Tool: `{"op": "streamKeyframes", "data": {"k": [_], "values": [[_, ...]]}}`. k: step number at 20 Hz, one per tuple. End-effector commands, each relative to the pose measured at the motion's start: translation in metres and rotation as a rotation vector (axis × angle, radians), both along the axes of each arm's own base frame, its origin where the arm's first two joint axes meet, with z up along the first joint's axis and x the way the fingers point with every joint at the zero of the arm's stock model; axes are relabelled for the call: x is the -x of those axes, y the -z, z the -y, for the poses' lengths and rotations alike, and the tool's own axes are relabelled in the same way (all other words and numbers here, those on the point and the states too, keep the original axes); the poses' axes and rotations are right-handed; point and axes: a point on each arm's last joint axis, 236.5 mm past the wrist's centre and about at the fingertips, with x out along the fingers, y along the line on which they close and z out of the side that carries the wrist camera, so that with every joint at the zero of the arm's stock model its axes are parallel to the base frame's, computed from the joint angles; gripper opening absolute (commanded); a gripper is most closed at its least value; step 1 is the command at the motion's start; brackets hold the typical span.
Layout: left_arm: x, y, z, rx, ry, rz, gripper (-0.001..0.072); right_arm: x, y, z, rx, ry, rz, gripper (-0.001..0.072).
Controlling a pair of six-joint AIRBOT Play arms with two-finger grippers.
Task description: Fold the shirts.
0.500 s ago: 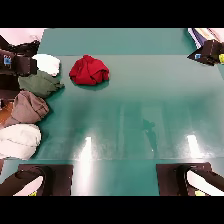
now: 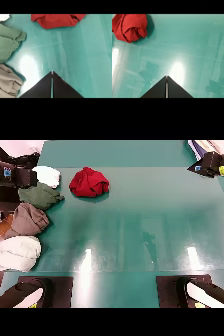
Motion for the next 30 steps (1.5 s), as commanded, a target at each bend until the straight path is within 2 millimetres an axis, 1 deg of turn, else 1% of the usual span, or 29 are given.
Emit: {"op": "streamKeyframes", "data": {"k": [1,3,6,7,8,9,11,13,14,15,16,17,18,20,21,22,23,25,26,30], "values": [[-0.006,-0.005,0.001,0.006,-0.002,0.031,0.0026,0.0,0.0,0.0,0.0,-0.001,0.0,0.0015],[-0.016,-0.016,0.004,0.028,-0.008,0.093,0.0026,0.0,0.0,0.0,0.0,-0.001,0.0,0.0016],[-0.024,-0.026,0.009,0.056,-0.002,0.145,0.0027,-0.001,-0.001,0.0,-0.001,0.003,0.006,0.0015],[-0.032,-0.031,0.01,0.058,-0.001,0.181,0.0105,-0.004,-0.003,0.001,-0.003,0.01,0.02,0.0015],[-0.042,-0.032,0.01,0.061,-0.007,0.204,0.0402,-0.007,-0.006,0.002,-0.006,0.018,0.035,0.0015],[-0.054,-0.026,0.011,0.06,-0.012,0.21,0.0476,-0.008,-0.008,0.001,-0.012,0.019,0.042,0.0016],[-0.086,0.004,0.014,0.053,-0.02,0.183,0.0477,-0.005,-0.009,-0.005,-0.035,0.002,0.034,0.0015],[-0.127,0.045,0.014,0.017,-0.036,0.159,0.0478,-0.003,-0.007,-0.006,-0.034,-0.003,0.024,0.0016],[-0.146,0.071,0.013,-0.001,-0.046,0.136,0.0479,-0.003,-0.007,-0.006,-0.033,-0.003,0.024,0.0015],[-0.16,0.097,0.013,-0.015,-0.047,0.108,0.0489,-0.003,-0.007,-0.006,-0.034,-0.004,0.023,0.0015],[-0.172,0.126,0.014,-0.027,-0.048,0.072,0.0505,-0.003,-0.007,-0.006,-0.034,-0.004,0.023,0.0015],[-0.181,0.153,0.013,-0.036,-0.052,0.036,0.0505,-0.003,-0.007,-0.006,-0.034,-0.004,0.023,0.0015],[-0.189,0.179,0.008,-0.038,-0.067,0.002,0.0504,-0.003,-0.007,-0.006,-0.033,-0.005,0.022,0.0015],[-0.202,0.215,-0.011,-0.016,-0.133,-0.042,0.0505,0.0,-0.004,-0.007,-0.031,-0.012,0.008,0.0015],[-0.207,0.227,-0.019,0.005,-0.162,-0.053,0.0504,0.002,-0.003,-0.008,-0.029,-0.017,-0.002,0.0016],[-0.212,0.233,-0.024,0.039,-0.178,-0.049,0.0505,0.004,-0.001,-0.008,-0.028,-0.023,-0.011,0.0016],[-0.219,0.234,-0.023,0.058,-0.165,-0.027,0.0505,0.006,0.0,-0.009,-0.027,-0.027,-0.02,0.0016],[-0.227,0.235,-0.012,0.078,-0.106,0.007,0.0505,0.009,0.002,-0.009,-0.026,-0.035,-0.034,0.0016],[-0.228,0.239,-0.007,0.09,-0.085,0.007,0.0504,0.012,0.004,-0.01,-0.024,-0.041,-0.044,0.0016],[-0.23,0.266,0.001,0.142,-0.097,-0.036,0.0504,0.013,0.004,-0.01,-0.022,-0.043,-0.049,0.0016]]}}
